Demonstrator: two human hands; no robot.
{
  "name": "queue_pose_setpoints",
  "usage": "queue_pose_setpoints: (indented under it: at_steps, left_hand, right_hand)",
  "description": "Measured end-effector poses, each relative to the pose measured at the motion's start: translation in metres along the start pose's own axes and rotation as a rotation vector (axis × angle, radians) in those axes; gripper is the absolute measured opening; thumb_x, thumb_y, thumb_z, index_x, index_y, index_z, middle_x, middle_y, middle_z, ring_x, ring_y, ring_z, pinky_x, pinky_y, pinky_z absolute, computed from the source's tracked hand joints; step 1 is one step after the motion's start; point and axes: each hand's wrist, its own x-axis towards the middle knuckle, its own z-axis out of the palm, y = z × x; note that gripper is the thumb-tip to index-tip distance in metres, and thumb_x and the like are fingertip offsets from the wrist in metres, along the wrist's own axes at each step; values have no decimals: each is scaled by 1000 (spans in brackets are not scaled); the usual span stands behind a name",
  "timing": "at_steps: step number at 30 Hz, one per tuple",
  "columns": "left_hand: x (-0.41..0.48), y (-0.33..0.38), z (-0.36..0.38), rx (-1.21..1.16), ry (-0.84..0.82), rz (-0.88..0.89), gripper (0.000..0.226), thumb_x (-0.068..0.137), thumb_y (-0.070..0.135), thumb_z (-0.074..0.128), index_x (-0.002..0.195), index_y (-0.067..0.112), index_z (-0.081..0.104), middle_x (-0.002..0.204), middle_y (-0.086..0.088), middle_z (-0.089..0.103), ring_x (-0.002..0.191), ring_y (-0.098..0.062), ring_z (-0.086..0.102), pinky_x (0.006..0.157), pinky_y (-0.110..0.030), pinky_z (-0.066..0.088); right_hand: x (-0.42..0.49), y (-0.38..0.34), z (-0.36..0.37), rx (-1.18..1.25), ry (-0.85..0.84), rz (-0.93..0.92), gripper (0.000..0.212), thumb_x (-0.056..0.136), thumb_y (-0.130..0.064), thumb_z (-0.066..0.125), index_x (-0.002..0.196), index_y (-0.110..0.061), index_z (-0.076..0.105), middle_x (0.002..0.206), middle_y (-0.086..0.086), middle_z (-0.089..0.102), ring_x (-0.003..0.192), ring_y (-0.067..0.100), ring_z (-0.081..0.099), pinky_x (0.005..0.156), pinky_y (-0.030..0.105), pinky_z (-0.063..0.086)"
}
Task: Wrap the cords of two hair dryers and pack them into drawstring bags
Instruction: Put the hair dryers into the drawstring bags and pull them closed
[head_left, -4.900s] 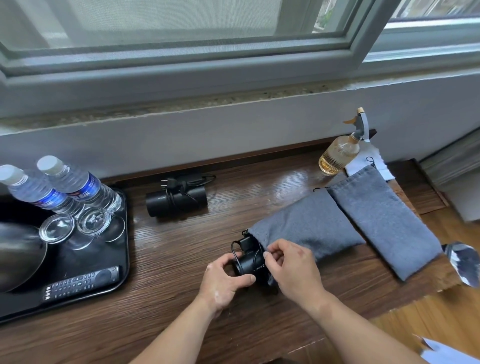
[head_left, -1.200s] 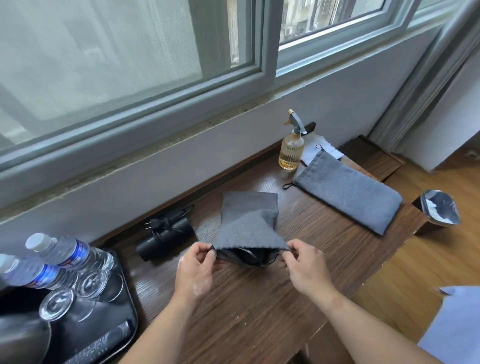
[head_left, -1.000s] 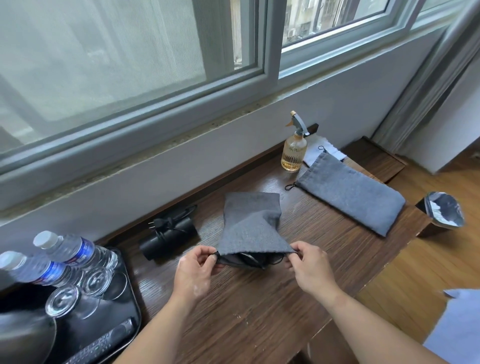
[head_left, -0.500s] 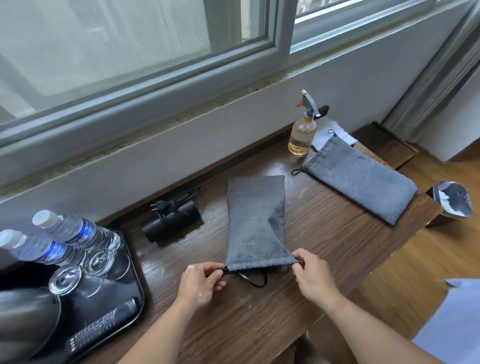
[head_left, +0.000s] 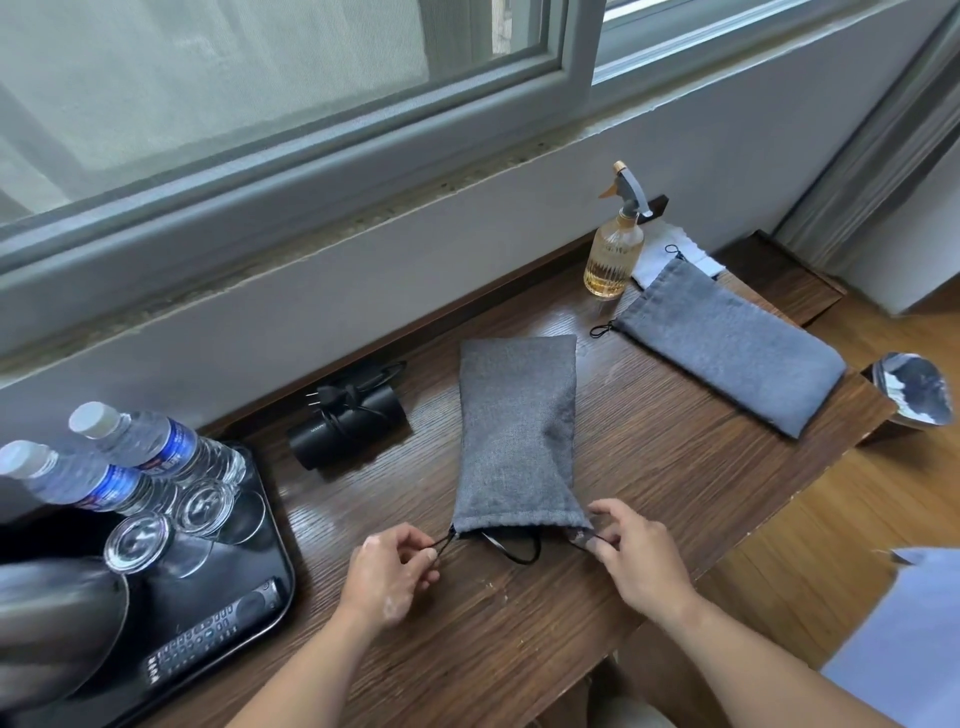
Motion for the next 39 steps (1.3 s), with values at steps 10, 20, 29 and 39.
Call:
queue_pose_setpoints:
  at_steps: [10, 20, 29, 39]
  left_hand:
    - [-1, -9, -40, 75, 167, 9, 14, 95, -2, 65, 86, 8, 67, 77, -15, 74, 65, -24, 75, 61, -33, 60]
    - [-13, 7, -22, 442, 123, 77, 35, 82, 9, 68, 113, 26, 67, 112, 5, 72, 111, -17, 65, 102, -31, 50]
    - [-17, 22, 27, 513, -12, 262, 53, 88, 43, 75, 133, 25, 52, 129, 6, 65, 119, -11, 60, 101, -18, 42]
    - [-3, 19, 34, 489, 18, 178, 9, 99, 26, 63, 105, 22, 58, 89, 7, 62, 81, -13, 59, 72, -18, 40]
  right_hand:
    - [17, 64, -51, -263, 113, 69, 17, 88, -21, 73, 97, -34, 69, 92, -7, 75, 88, 15, 70, 83, 32, 56]
    - [2, 18, -44, -286, 38, -14, 64, 74, -41, 65, 134, -38, 46, 136, -12, 39, 97, 13, 62, 86, 34, 53]
    - [-22, -34, 29, -388, 48, -114, 147, 51, -99, 49, 160, -19, -7, 168, 2, 8, 153, 18, 15, 125, 37, 17]
    - [-1, -30, 25, -159, 40, 52, 122, 63, -83, 68, 158, -25, 16, 140, 4, 59, 127, 25, 57, 105, 35, 45]
